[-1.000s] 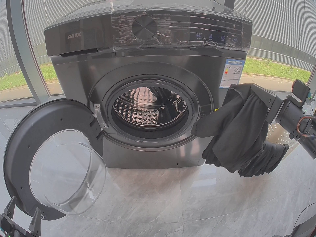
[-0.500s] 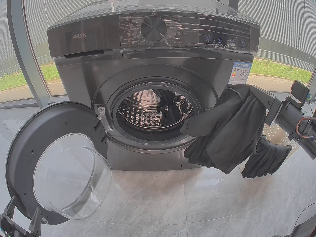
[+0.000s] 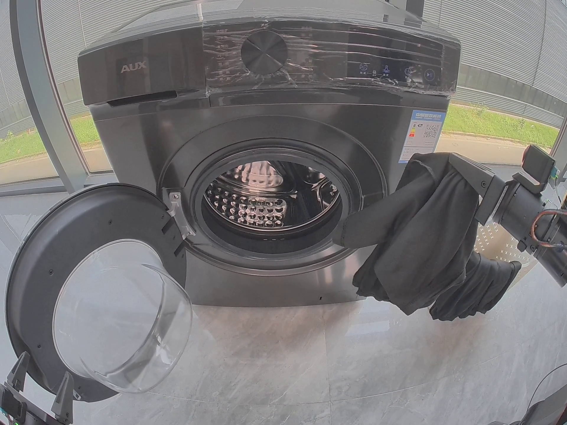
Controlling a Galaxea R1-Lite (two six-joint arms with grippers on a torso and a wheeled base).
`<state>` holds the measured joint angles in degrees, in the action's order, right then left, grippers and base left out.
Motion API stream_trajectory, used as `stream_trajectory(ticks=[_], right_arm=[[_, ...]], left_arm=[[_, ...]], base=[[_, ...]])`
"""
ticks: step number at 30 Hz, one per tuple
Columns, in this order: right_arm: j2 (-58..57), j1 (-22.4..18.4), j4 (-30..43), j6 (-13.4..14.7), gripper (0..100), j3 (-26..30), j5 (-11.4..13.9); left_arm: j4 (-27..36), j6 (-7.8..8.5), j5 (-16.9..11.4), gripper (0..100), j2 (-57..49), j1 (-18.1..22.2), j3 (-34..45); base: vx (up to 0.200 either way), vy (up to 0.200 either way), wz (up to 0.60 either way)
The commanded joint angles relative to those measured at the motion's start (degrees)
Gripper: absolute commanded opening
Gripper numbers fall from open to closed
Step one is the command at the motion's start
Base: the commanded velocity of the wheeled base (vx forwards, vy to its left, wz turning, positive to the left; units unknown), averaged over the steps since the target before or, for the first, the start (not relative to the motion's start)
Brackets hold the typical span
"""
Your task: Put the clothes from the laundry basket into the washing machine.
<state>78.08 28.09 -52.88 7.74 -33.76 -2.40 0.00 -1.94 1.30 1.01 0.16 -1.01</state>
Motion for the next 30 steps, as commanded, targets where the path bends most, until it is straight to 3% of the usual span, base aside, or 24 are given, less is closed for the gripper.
stream_trajectory(ticks=[1, 9, 12, 15, 20, 24, 27, 29, 30], right_arm=[[0.1, 0.4, 0.1, 0.0, 0, 0.1, -0.1], [1.0, 0.7, -0.2, 0.0, 0, 0.8, 0.0], [1.0, 3.1, 0.1, 0.0, 0, 1.0, -0.1], [1.3, 6.3, 0.5, 0.2, 0, 0.7, 0.0], [5.8, 9.5, -0.3, 2.3, 0, 0.4, 0.6], [9.5, 10.8, -0.6, 2.9, 0, 0.5, 0.3], [12.8, 11.1, -5.1, 2.5, 0, -0.2, -0.2], [14.1, 11.1, -7.0, 2.4, 0, -0.8, -0.9], [15.6, 10.8, -7.9, 2.0, 0, -1.5, -2.6]], left_arm=[[0.0, -0.08, -0.1, 100, -1.0, 0.0, 0.8], [0.0, 0.0, -0.1, 100, -1.0, 0.0, 0.8], [0.0, 0.18, 0.0, 100, -1.0, 0.0, 0.8], [0.0, 1.67, -0.2, 100, -1.0, 0.0, 0.9], [-0.1, 1.67, -0.4, 100, -1.0, 0.0, 0.9], [-0.1, 1.76, -0.3, 100, -1.0, 0.1, 0.9], [-0.2, 3.96, -1.5, 100, -1.0, 0.1, 0.8], [-0.9, 3.7, -2.1, 100, -1.0, 0.0, 0.8], [-1.5, 2.99, -3.0, 100, -0.7, 0.4, -2.8]], base=[[0.0, 0.0, 0.0], [0.0, 0.0, 0.0], [0.0, 0.0, 0.0], [0.0, 0.0, 0.0], [0.0, 0.0, 0.0], [0.0, 0.0, 0.0], [0.0, 0.0, 0.0], [0.0, 0.0, 0.0], [0.0, 0.0, 0.0]])
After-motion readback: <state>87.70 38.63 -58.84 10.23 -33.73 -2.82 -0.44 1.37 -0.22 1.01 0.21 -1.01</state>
